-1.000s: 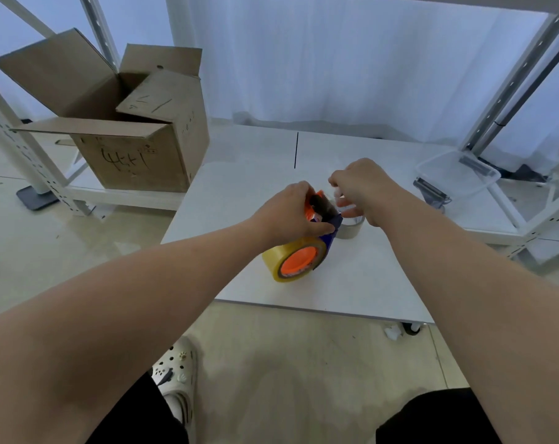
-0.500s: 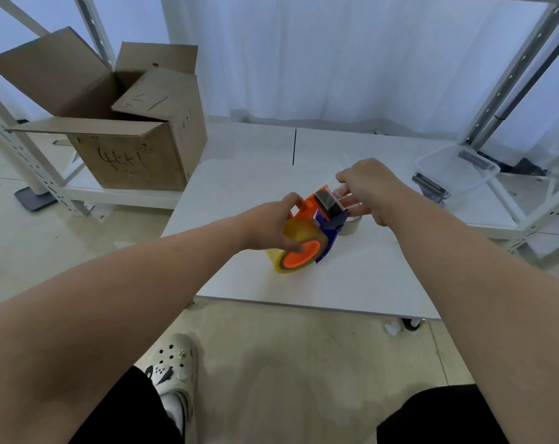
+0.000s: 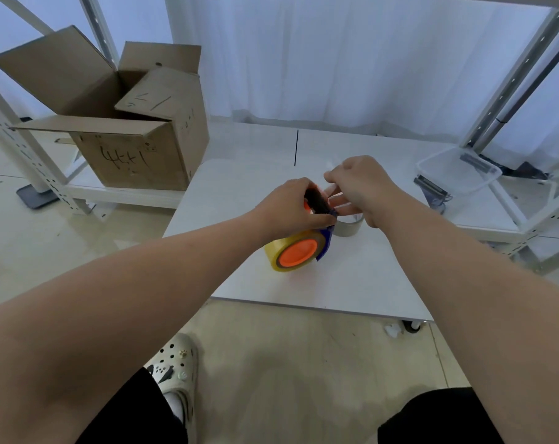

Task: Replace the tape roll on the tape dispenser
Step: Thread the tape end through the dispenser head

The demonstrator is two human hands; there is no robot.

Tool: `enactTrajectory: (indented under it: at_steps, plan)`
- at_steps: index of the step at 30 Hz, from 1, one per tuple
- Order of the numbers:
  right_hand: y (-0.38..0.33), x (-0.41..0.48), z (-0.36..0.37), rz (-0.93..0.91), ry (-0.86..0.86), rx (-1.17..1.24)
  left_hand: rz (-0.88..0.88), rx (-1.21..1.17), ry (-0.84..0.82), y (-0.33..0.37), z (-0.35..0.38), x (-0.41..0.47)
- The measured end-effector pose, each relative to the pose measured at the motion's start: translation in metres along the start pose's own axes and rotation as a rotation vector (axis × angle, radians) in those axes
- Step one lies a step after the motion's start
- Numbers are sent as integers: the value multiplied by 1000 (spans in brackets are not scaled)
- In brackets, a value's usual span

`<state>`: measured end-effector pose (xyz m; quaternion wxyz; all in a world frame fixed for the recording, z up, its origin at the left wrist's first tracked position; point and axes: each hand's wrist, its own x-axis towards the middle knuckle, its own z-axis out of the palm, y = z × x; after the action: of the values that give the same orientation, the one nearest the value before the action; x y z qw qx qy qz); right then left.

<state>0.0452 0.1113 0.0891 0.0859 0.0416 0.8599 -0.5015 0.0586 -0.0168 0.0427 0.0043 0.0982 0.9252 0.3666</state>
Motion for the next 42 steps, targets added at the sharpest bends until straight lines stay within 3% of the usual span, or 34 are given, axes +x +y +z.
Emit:
enactTrajectory:
  at_steps: [7, 31, 42]
  plan:
    - [-8, -1, 3, -137, 110, -44, 23, -15, 40, -4, 4, -1]
    - [-7, -11, 3, -233, 180, -106, -36, -56, 15, -10, 2, -4]
    - [-10, -4, -8, -200, 183, 45, -28, 9, -7, -11, -1, -12]
